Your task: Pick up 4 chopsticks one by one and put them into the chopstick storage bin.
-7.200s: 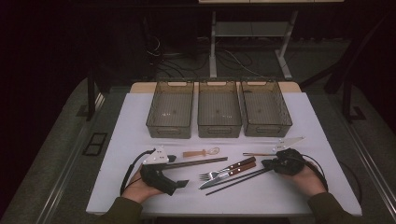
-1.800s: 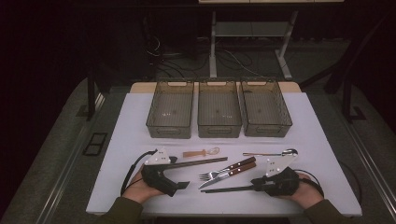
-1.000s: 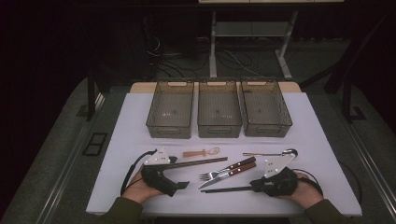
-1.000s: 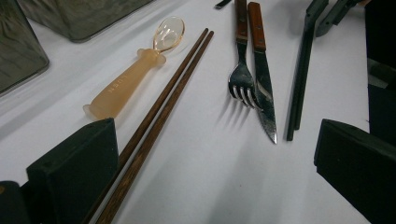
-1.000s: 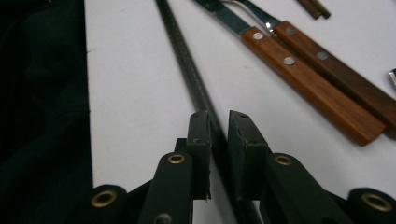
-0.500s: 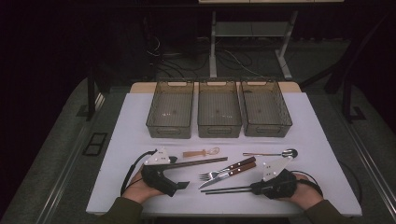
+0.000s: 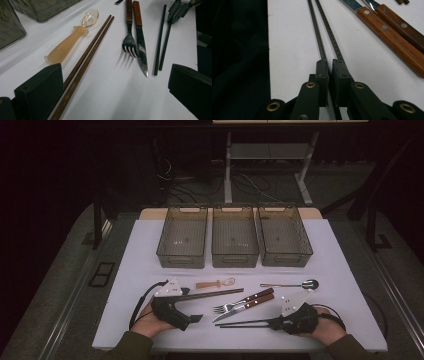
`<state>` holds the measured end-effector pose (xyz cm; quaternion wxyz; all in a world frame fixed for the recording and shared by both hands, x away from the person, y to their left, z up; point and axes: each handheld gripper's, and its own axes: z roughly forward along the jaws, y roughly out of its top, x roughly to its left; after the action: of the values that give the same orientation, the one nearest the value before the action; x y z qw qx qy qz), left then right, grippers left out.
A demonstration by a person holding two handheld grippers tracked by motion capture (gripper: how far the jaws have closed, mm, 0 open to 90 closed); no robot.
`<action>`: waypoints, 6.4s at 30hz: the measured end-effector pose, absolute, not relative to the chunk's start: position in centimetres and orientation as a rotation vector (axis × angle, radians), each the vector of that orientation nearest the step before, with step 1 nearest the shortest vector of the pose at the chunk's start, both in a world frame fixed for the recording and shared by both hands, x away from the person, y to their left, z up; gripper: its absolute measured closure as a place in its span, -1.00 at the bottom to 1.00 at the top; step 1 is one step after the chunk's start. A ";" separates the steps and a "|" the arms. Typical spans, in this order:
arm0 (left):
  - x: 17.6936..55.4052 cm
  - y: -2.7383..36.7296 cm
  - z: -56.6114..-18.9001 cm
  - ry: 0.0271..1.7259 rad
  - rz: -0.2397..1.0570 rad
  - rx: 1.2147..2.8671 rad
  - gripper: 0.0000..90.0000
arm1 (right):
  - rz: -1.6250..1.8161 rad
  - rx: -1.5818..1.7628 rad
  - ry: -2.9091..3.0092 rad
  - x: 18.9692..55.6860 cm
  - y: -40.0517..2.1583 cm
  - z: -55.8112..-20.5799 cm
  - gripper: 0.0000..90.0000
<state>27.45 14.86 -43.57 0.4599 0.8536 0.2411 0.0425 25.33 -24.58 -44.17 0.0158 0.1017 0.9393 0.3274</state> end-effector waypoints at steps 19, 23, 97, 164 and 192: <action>27.4 14.9 -43.6 0.591 0.104 2.100 -1.00 | 1.029 0.239 2.961 24.7 -24.7 -44.0 0.91; 27.4 14.8 -43.6 0.590 0.104 2.101 -1.00 | 1.063 0.246 2.955 24.8 -24.9 -43.8 0.91; 26.7 16.2 -43.8 0.621 0.128 2.062 -1.00 | 1.517 0.685 2.562 29.0 -26.4 -38.2 0.91; 26.5 16.3 -43.4 0.610 0.124 2.050 -1.00 | 1.437 1.002 2.306 42.5 -12.7 -33.8 0.91; 26.5 16.1 -43.2 0.573 0.109 2.038 -1.00 | 1.321 1.083 2.308 46.7 -4.2 -36.3 0.90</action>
<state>26.46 16.13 -43.19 0.4891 0.8385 0.2359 0.0447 46.69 -4.22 -36.29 0.1348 0.3739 0.7965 0.4557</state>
